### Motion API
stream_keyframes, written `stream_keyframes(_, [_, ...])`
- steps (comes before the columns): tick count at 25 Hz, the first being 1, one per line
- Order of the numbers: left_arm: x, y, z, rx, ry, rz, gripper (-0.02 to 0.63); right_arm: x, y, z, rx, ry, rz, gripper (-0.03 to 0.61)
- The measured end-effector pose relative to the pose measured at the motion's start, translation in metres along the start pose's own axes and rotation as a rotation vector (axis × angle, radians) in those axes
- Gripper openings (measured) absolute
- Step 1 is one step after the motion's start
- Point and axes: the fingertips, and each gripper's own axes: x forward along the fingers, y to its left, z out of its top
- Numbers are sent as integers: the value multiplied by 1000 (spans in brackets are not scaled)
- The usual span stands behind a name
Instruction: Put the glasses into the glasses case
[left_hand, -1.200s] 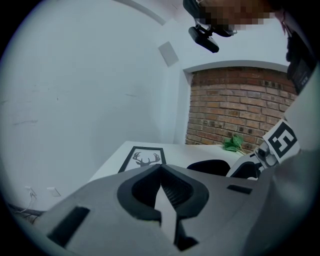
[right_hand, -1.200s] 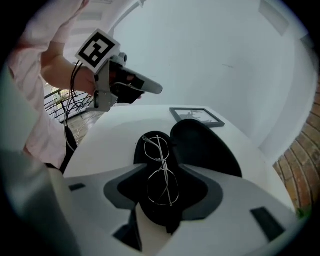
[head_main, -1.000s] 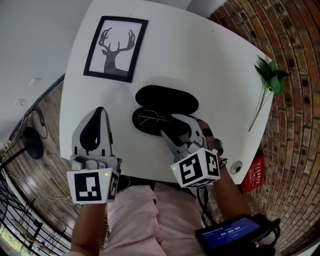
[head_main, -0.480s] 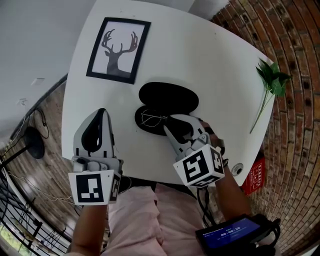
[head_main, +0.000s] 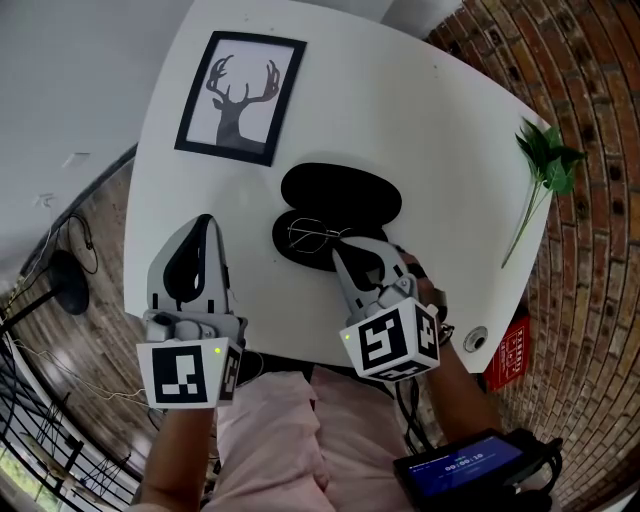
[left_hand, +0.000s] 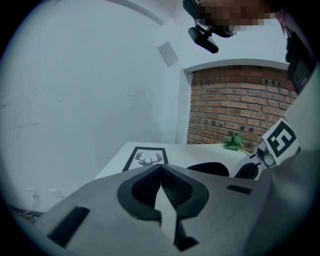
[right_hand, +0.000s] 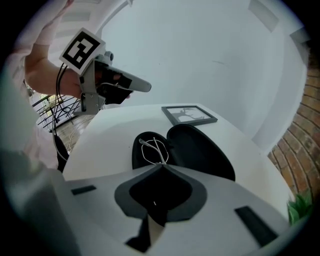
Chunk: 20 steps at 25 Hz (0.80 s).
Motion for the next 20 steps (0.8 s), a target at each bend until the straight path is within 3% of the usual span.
stream_keyframes(11, [-2, 0, 3, -3, -10, 1, 3, -14, -16, 17, 66, -85, -42, 20])
stream_keyframes(20, [-3, -3, 12, 6, -34, -3, 3, -42, -59, 36, 217, -260, -244, 11])
